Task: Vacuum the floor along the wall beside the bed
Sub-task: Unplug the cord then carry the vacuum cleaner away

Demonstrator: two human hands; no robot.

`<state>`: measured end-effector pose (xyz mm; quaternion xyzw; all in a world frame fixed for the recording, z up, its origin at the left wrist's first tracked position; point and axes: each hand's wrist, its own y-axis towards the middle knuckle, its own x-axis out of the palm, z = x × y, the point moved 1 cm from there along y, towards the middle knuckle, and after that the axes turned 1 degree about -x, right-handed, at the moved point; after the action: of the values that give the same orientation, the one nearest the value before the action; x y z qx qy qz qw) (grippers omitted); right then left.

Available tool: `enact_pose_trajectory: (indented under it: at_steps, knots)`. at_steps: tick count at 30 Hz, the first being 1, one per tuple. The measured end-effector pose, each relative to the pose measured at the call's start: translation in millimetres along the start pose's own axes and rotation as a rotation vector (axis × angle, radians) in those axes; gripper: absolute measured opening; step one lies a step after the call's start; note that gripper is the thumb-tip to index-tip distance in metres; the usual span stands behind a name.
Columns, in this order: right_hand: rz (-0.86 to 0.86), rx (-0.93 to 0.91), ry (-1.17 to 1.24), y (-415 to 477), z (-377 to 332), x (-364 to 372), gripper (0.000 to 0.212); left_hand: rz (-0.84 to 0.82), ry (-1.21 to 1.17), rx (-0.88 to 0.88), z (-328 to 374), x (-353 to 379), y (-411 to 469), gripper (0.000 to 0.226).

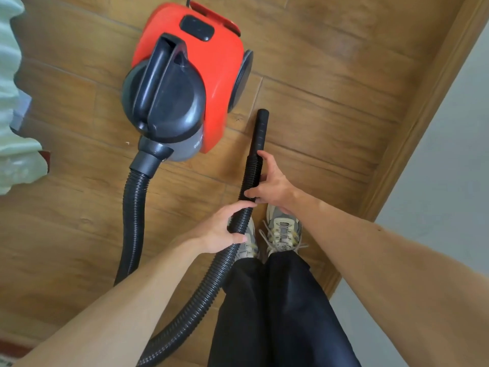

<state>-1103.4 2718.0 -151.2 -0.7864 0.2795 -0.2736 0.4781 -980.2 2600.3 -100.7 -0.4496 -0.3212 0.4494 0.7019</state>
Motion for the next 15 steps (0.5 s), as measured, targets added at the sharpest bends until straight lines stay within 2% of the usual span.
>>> enact_pose_trajectory:
  at_steps: [8,15]
  knots:
    - [0.043,-0.042,-0.101,10,11,10,0.103,0.019,0.090,0.005,-12,-4,7,0.069]
    - [0.116,-0.040,-0.328,-11,-6,15,0.089,0.032,0.074,0.041,0,-15,-13,0.063]
